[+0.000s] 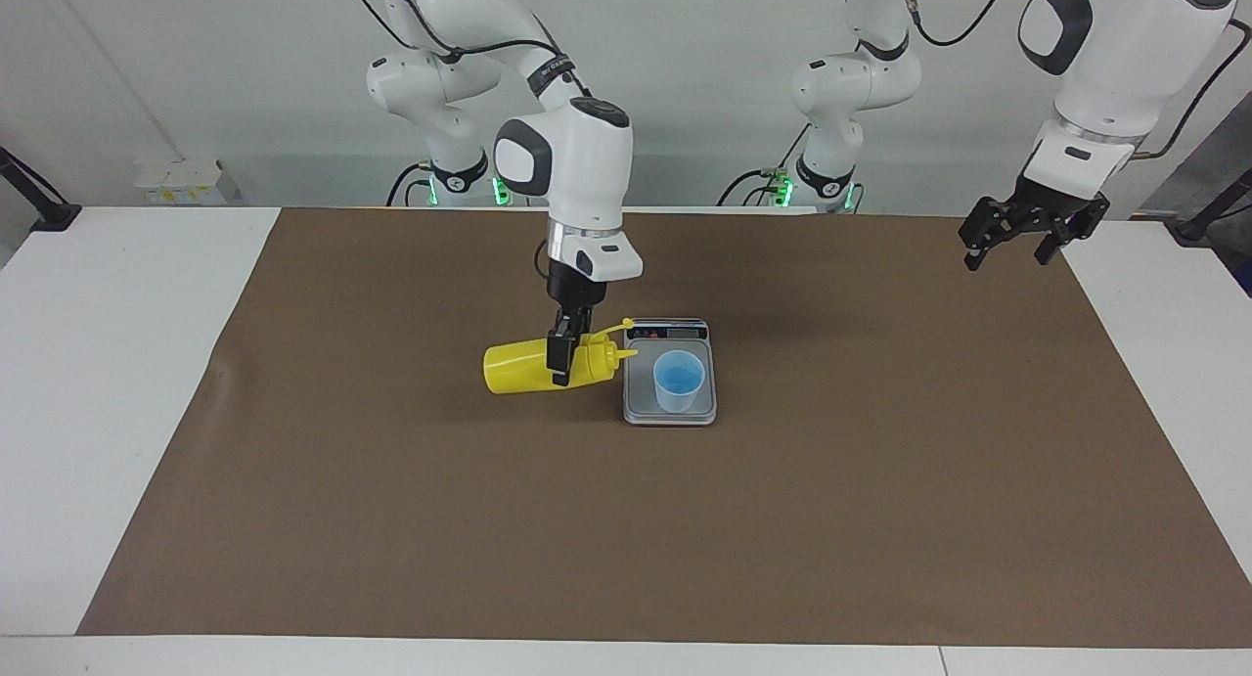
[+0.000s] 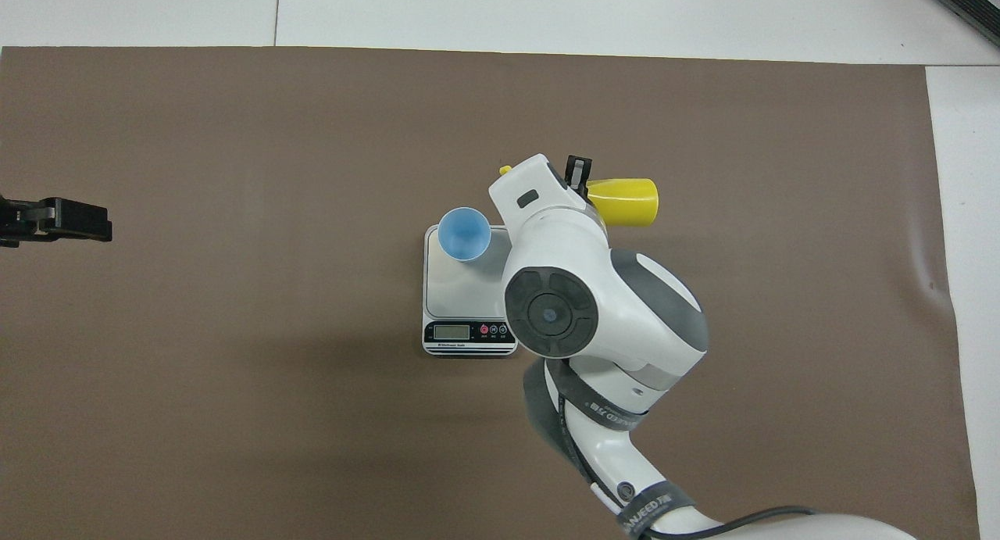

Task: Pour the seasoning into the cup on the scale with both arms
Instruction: 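Turn the bottle upright and carry it back with the right gripper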

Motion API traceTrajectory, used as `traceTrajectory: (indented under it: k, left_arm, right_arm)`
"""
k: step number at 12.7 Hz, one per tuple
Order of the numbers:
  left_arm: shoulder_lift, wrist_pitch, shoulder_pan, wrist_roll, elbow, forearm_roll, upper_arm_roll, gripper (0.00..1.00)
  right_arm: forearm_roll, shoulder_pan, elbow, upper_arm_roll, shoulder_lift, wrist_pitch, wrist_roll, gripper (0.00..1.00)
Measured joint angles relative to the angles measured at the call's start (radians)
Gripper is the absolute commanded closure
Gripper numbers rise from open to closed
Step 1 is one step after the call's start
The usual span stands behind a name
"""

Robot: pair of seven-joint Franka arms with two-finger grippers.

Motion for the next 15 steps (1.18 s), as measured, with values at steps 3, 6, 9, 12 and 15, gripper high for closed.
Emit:
traceTrajectory:
  k: [3,6,9,12,15]
  left_arm:
    - [0.000,0.000,0.000,0.000,0.000,0.000,0.000,0.00]
    - [0.000,0.000,0.000,0.000,0.000,0.000,0.000,0.00]
    - [0.000,0.000,0.000,0.000,0.000,0.000,0.000,0.00]
    - [0.000,0.000,0.000,0.000,0.000,0.000,0.000,0.00]
    - [0.000,0.000,0.000,0.000,0.000,0.000,0.000,0.00]
  right_arm:
    - [0.175,-0.071,-0.008,-0.001,-0.011,0.045,-0.145,1.00]
    - [0.389,-0.154,-0.041,-0.002,-0.018,0.116,-0.301,1.00]
    - [0.651,-0.228,-0.089,-0.004,-0.029,0.142,-0.511,1.00]
    - [0.909,-0.319,-0.128,-0.005,-0.039,0.144,-0.770,1.00]
    - [1.124,-0.389,-0.169,-0.006,-0.041,0.145,-0.973,1.00]
